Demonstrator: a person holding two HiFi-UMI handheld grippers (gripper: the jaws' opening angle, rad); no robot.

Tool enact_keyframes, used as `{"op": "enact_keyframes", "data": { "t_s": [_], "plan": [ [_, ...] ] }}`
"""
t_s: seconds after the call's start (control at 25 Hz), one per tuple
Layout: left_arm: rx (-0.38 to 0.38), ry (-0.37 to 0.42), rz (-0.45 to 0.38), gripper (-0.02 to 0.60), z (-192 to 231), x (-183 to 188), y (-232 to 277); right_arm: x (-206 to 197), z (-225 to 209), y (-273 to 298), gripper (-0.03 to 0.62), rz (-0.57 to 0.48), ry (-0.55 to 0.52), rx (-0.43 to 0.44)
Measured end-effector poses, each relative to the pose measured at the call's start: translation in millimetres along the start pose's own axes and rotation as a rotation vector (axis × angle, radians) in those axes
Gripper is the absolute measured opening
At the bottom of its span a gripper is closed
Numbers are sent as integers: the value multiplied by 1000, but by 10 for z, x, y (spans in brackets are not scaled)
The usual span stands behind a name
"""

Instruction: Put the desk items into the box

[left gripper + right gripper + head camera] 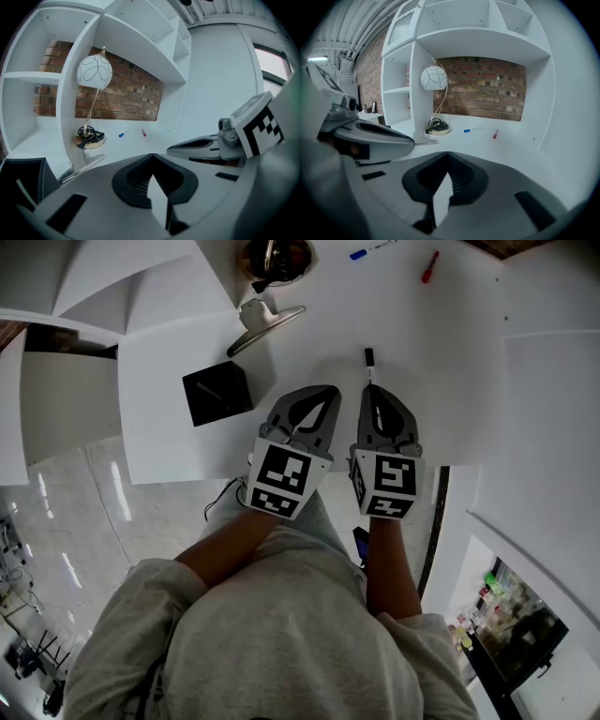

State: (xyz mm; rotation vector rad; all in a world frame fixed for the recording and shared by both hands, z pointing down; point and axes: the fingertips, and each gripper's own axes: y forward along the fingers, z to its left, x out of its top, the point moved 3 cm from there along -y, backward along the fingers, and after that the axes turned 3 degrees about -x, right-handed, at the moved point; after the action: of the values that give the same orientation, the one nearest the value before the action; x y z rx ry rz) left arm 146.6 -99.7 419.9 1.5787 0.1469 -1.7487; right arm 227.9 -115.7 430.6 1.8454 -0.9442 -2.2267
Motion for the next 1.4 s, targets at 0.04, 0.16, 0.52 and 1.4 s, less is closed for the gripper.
{"op": "enact_keyframes", "data": {
  "t_s": [0.04, 0.16, 0.52, 1.4],
  "plan": [
    [-2, 0, 4, 9, -1, -11, 23, -28, -23, 23, 17, 14, 2, -1],
    [-8, -3, 16, 9, 1, -39, 98, -105, -94, 107, 17, 67, 7, 4],
    [-20, -35, 44, 9, 34, -102, 276, -365, -258, 375, 18, 280, 27, 26],
    [-2, -76, 62, 9, 245, -162, 299, -804, -386, 862, 106, 696, -2, 113]
  ]
}}
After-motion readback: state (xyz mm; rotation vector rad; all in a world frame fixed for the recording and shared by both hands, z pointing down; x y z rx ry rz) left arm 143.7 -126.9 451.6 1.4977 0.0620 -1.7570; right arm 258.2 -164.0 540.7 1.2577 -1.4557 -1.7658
